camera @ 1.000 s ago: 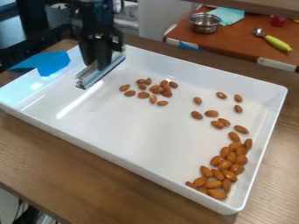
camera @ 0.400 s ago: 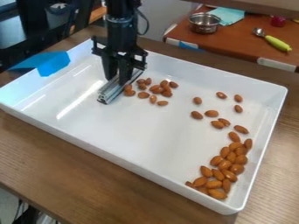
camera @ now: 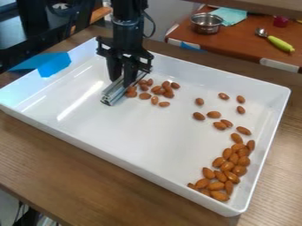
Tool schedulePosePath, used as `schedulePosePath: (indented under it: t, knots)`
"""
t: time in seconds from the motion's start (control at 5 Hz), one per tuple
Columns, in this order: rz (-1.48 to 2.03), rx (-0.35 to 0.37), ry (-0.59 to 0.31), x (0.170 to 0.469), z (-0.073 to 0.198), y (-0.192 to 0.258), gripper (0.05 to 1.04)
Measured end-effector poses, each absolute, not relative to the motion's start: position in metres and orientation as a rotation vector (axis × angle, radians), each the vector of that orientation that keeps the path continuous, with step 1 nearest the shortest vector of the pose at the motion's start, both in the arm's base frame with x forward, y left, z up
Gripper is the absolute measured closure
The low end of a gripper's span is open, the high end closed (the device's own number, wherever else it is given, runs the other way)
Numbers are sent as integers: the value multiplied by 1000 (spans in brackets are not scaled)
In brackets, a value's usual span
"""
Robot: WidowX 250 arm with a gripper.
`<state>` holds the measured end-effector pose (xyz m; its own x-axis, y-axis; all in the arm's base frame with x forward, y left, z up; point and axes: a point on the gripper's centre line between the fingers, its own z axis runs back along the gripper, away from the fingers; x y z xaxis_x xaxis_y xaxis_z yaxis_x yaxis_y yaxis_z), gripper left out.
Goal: Sweep into pile
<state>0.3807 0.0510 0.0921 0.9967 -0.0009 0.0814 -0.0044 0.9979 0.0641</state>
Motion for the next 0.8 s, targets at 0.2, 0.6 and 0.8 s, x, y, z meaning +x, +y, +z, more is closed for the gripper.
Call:
schedulePosePath:
  t: [0.2,0.6,0.8]
  knots:
    - [-46,53,-71,378,93,24,759]
    - [-109,3,-65,373,93,-35,759]
    - [-131,-15,-90,376,93,-49,759]
